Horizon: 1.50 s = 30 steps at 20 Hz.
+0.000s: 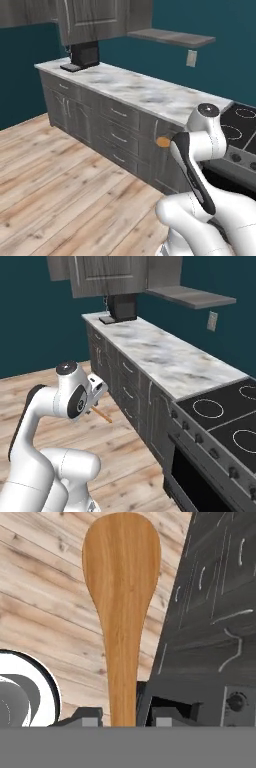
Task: Organize the utensils by type. Pick up the wooden spoons from the counter and place them in the open cabinet. Then pick up the metallic utensils from the counter and place them in the open drawer.
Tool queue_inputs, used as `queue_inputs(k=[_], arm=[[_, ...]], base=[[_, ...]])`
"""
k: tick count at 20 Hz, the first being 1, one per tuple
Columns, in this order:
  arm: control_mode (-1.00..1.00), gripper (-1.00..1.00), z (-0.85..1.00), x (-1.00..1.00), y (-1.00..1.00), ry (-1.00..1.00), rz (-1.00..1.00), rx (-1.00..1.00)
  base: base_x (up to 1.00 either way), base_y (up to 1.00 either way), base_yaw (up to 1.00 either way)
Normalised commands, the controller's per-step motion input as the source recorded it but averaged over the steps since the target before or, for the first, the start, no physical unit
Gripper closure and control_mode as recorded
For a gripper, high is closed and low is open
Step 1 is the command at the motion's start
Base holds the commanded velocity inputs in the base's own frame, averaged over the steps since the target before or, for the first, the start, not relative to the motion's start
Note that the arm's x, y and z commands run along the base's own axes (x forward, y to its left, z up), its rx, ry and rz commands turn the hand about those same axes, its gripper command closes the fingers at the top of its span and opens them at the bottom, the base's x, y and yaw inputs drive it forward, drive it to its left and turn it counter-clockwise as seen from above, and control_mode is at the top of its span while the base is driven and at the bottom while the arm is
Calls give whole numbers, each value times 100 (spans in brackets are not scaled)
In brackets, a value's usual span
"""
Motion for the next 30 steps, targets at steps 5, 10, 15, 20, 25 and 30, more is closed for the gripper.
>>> queue_inputs(k=[5,10,15,20,25,30], arm=[[100,100,0,0,0,0,0,0],[100,100,0,0,0,0,0,0],[100,100,0,0,0,0,0,0],[100,100,0,0,0,0,0,0],[100,100,0,0,0,0,0,0],[100,100,0,0,0,0,0,0]], base=[[78,100,-4],[77,100,-7],[75,98,-11],[73,96,-14],[70,92,-21],[70,90,-24]])
